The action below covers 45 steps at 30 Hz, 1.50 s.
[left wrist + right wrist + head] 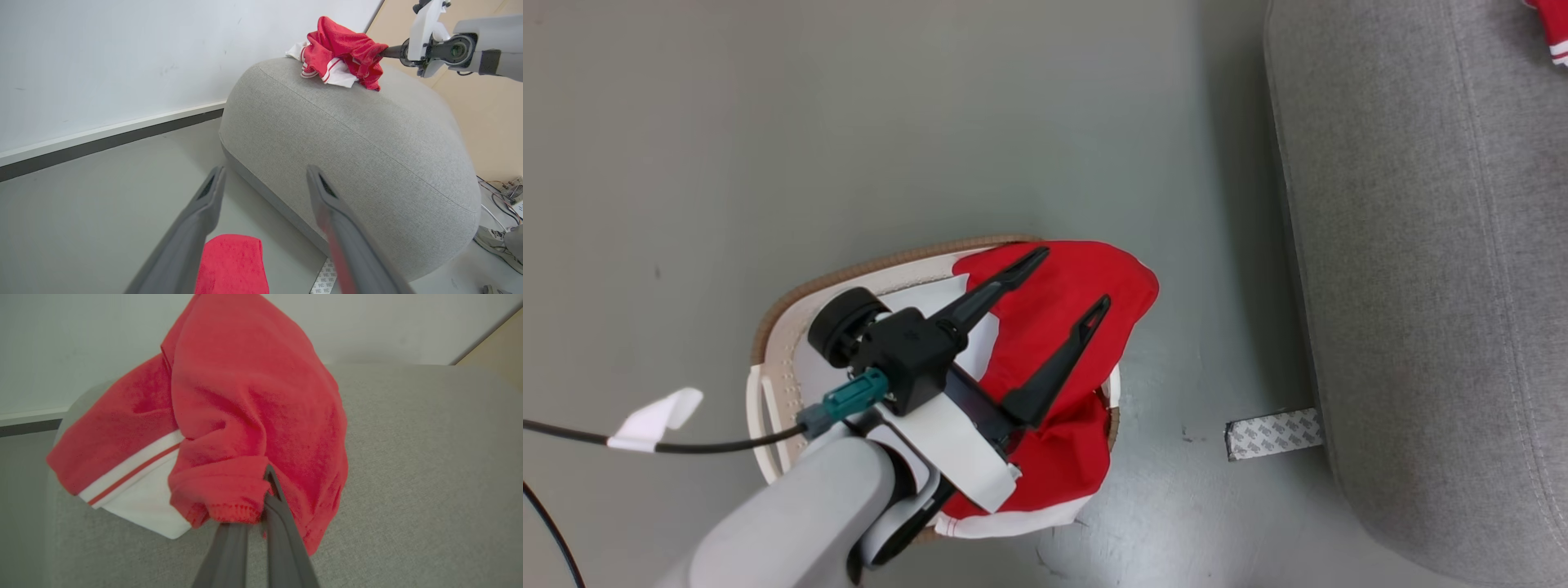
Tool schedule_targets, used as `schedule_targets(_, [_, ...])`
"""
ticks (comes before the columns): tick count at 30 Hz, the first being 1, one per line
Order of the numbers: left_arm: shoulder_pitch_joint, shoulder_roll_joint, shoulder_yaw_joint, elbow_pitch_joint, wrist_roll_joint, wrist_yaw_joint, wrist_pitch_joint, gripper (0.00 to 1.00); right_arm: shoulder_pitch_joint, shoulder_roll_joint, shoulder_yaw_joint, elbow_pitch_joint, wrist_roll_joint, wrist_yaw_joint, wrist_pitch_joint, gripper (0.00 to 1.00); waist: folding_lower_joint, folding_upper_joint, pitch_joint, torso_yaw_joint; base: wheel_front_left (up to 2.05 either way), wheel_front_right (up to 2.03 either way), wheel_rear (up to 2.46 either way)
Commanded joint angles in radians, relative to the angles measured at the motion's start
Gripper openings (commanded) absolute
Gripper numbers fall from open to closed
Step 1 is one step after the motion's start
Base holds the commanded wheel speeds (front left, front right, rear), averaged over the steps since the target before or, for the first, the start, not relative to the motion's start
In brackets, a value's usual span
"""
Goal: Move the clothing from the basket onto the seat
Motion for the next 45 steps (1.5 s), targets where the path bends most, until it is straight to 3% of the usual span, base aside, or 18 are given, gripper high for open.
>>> schedule_targets(1, [-0.009,0.006,0.002,-0.004,0.001,0.000,0.000,1.00,0.001,0.001,-0.001,0.009,-0.007,-0.002,0.007,0.00,-0.0001,0.0001,0.003,0.002,0.00,0.00,0.00])
schedule_targets(6, [-0.008,0.014,0.007,-0.004,-0.005,0.005,0.000,1.00,-0.031,0.039,0.022,0.060,-0.027,-0.002,0.042,0.00,-0.0001,0.0001,0.008,0.000,0.00,0.00,0.00])
schedule_targets(10, [0.005,0.015,0.008,0.003,-0.018,0.007,-0.008,1.00,-0.047,0.053,0.048,0.066,-0.037,-0.002,0.047,0.27,-0.0001,0.0001,-0.008,-0.009,0.00,0.00,0.00])
schedule_targets(11, [0.008,0.013,0.008,0.005,-0.020,0.008,-0.011,1.00,-0.051,0.057,0.059,0.064,-0.041,-0.002,0.049,0.49,-0.0001,0.0001,-0.014,-0.011,0.00,0.00,0.00])
schedule_targets(12, [0.010,0.010,0.008,0.006,-0.023,0.009,-0.012,1.00,-0.050,0.062,0.077,0.059,-0.047,-0.002,0.050,1.00,-0.0001,0.0001,-0.022,-0.014,0.00,0.00,0.00])
schedule_targets(24, [0.072,-0.026,0.022,0.084,-0.071,0.034,-0.057,1.00,0.048,0.048,0.300,-0.007,0.010,-0.002,0.119,1.00,-0.0001,0.0001,-0.247,-0.035,0.00,0.00,0.00])
schedule_targets(37, [0.172,-0.083,0.072,0.185,-0.121,0.071,-0.106,1.00,0.229,-0.097,0.544,-0.310,0.237,-0.002,0.032,1.00,-0.0001,0.0001,-0.538,0.039,0.00,0.00,0.00])
schedule_targets(41, [0.211,-0.092,0.093,0.205,-0.127,0.091,-0.112,1.00,0.284,-0.108,0.550,-0.369,0.271,-0.002,-0.027,1.00,-0.0001,0.0001,-0.599,0.065,0.00,0.00,0.00])
schedule_targets(45, [0.247,-0.089,0.128,0.216,-0.132,0.111,-0.113,1.00,0.368,-0.081,0.504,-0.423,0.299,-0.002,-0.105,1.00,-0.0001,0.0001,-0.634,0.089,0.00,0.00,0.00])
